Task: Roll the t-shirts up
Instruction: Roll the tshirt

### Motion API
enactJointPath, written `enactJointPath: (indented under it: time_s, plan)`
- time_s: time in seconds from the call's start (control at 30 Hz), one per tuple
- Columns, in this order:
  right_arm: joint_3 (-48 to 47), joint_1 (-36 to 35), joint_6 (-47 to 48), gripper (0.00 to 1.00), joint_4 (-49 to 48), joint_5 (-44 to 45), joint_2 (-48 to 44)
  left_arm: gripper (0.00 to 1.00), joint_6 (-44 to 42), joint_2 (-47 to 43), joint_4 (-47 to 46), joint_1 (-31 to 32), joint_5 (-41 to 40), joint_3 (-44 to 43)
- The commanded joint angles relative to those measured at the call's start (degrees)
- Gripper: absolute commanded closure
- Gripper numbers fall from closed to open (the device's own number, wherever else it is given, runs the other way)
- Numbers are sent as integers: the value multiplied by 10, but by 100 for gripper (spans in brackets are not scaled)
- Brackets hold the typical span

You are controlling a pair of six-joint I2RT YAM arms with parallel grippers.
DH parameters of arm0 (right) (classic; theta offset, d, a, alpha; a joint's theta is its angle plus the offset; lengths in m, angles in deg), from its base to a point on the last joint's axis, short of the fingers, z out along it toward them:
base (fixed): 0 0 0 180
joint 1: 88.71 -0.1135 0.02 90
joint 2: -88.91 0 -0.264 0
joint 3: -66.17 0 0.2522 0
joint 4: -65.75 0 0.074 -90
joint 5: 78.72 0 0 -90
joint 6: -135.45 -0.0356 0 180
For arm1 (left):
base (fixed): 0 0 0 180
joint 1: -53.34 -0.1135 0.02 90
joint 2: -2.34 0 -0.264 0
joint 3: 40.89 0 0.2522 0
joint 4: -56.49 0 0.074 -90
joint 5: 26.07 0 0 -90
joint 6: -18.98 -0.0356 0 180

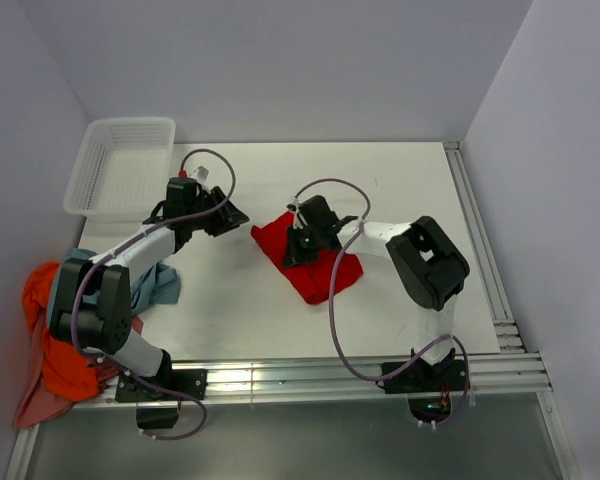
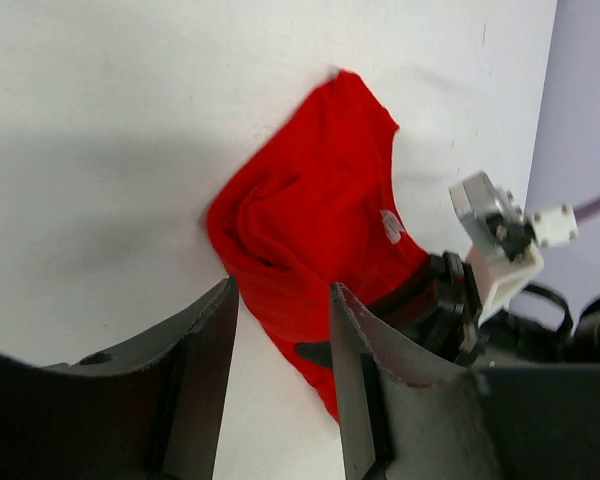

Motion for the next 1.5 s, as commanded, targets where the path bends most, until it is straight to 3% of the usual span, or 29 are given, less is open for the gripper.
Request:
enactJointPath:
  time_s: [0.0, 0.2, 0.4, 0.77, 1.0, 1.1, 1.27, 1.47]
  plan:
    - [44, 36, -45, 100, -119, -181, -11, 54, 4, -17, -66, 25, 20, 20]
    - [110, 89, -149, 100, -287, -296, 27, 55, 11, -1, -125, 66, 25, 38]
    - [129, 103, -218, 100, -383, -331, 84, 56, 23, 17, -162, 98, 22, 41]
    - [154, 120, -247, 100, -427, -317, 94, 57, 65, 103, -244, 127, 27, 31]
    - [169, 122, -242, 98, -434, -305, 80, 58, 62, 191, -248, 127, -35, 9]
    - [178, 123, -237, 91, -435, -304, 72, 59, 63, 219, -244, 128, -52, -9]
    - [184, 123, -203, 68, -394, -283, 32, 59, 54, 220, -229, 129, -83, -10]
    - [191, 108, -125, 41, -269, -203, -56, 59, 43, 205, -232, 132, -87, -2]
